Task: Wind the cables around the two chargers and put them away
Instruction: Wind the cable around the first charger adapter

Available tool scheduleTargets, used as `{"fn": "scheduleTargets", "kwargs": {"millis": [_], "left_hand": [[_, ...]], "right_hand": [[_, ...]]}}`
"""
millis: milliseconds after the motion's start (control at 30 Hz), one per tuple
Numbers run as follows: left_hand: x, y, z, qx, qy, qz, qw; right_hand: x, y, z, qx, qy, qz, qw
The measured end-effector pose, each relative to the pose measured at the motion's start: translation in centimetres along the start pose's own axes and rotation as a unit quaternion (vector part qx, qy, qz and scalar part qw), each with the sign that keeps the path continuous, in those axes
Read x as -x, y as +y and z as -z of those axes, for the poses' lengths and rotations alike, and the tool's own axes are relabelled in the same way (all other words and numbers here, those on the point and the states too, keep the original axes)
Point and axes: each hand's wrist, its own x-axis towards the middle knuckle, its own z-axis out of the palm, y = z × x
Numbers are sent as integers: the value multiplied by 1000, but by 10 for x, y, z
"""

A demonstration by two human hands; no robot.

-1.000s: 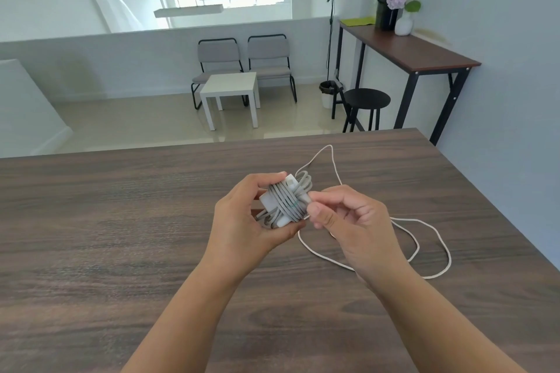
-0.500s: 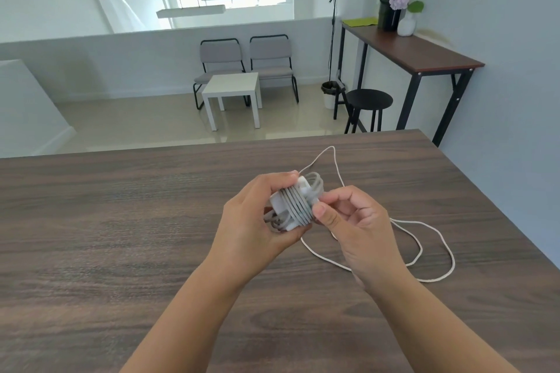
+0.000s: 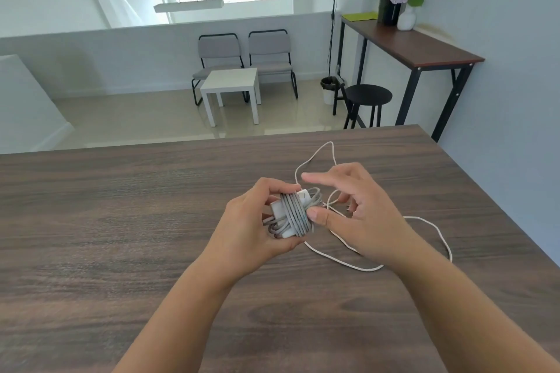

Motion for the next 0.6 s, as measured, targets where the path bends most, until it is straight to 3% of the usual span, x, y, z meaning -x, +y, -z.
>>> {"fn": "scheduleTargets", "kwargs": {"millis": [133,333,600], "left_hand": [[-1,-1,1,-8,-40,7,999],[3,-7,-1,9,-81,21,996],[7,-13,-3,54,-83,34,994]], "right_hand": [[-13,-4,17,43,-119,-30,991],[-19,-3,22,-5,-197,-50,979],[-28,-1,20,-23,-191,-79,978]]}}
